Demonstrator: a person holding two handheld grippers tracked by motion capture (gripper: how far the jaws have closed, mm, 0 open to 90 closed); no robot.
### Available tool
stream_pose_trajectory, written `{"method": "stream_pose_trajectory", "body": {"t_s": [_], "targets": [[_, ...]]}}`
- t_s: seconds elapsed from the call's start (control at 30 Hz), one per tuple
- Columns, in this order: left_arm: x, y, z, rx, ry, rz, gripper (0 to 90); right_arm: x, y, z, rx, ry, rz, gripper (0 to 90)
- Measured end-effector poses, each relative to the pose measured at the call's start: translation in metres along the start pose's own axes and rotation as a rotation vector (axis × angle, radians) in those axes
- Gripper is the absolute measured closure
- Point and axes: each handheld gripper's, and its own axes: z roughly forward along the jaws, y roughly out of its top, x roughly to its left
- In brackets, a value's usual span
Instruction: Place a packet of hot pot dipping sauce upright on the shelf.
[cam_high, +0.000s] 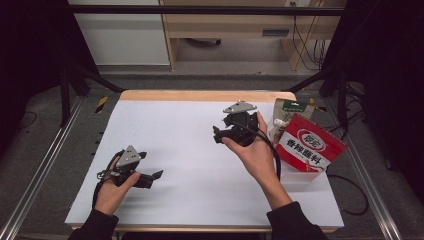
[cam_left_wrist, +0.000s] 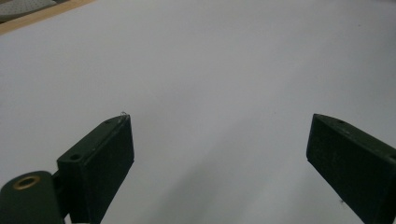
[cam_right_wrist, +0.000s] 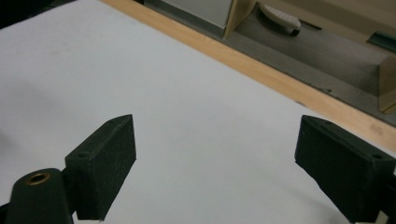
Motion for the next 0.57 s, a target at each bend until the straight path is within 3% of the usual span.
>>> {"method": "stream_pose_trajectory", "body": {"t_s": [0.17, 0.4, 0.5, 0.53, 0.57], "targets": [[0.003, -0.001, 0.000, 0.005, 0.014, -0.007, 7.4, 0.008, -0.028, 0.018, 0.020, 0.016, 0.026, 12.0], [0.005, -0.002, 0.000, 0.006, 0.028, -0.014, 7.3, 0.009, -0.053, 0.033, 0.038, 0.023, 0.072, 10.9], [0.006, -0.002, 0.000, 0.007, 0.032, -0.016, 7.1, 0.011, -0.069, 0.042, 0.030, 0.036, 0.119, 11.6], [0.006, -0.002, 0.000, 0.005, 0.034, -0.017, 7.1, 0.011, -0.069, 0.042, 0.030, 0.036, 0.119, 11.6], [0.007, -0.002, 0.000, 0.003, 0.035, -0.017, 7.1, 0.012, -0.072, 0.044, 0.054, 0.037, 0.088, 10.0]]}}
